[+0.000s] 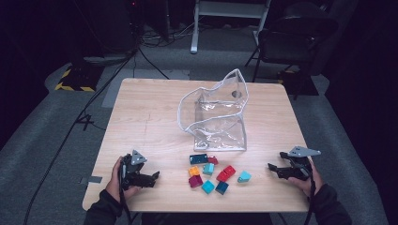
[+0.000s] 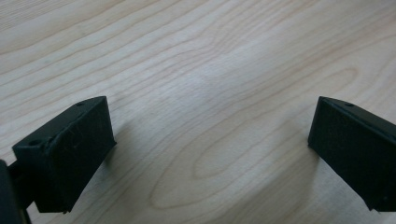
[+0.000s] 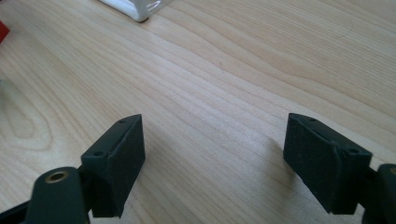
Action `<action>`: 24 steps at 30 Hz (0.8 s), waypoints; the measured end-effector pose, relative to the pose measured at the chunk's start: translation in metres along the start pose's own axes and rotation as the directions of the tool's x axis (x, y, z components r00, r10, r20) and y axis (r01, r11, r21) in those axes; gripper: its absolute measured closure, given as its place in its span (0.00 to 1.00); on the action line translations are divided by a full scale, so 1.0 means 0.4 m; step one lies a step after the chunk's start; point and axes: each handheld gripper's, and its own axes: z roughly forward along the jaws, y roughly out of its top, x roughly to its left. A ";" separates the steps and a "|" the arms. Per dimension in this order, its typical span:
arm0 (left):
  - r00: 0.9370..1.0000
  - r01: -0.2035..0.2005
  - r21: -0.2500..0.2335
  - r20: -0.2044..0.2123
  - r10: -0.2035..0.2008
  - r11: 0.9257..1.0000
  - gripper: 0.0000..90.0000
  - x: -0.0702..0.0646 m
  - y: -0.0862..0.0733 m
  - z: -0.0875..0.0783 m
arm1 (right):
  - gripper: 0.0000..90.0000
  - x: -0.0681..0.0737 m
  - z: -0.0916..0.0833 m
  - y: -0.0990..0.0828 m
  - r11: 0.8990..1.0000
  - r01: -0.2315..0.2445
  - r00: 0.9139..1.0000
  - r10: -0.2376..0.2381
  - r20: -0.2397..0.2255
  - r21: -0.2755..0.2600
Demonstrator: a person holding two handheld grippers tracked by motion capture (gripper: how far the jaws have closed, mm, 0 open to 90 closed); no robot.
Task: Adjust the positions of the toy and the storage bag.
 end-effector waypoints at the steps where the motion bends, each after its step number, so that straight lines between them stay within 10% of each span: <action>1: 1.000 0.000 0.000 0.000 0.000 1.000 0.00 0.000 0.000 0.000 | 0.23 0.000 0.000 0.000 1.000 0.000 1.000 0.000 0.000 0.000; 13: 0.994 -0.083 0.001 0.075 0.082 0.997 0.00 -0.049 0.002 0.003 | 0.21 0.015 -0.003 0.001 0.996 0.091 0.994 -0.091 -0.053 0.002; 24: 0.985 -0.128 -0.001 0.113 0.128 0.992 0.00 -0.083 0.016 0.016 | 0.23 0.014 -0.003 0.001 0.997 0.082 0.995 -0.082 -0.064 0.002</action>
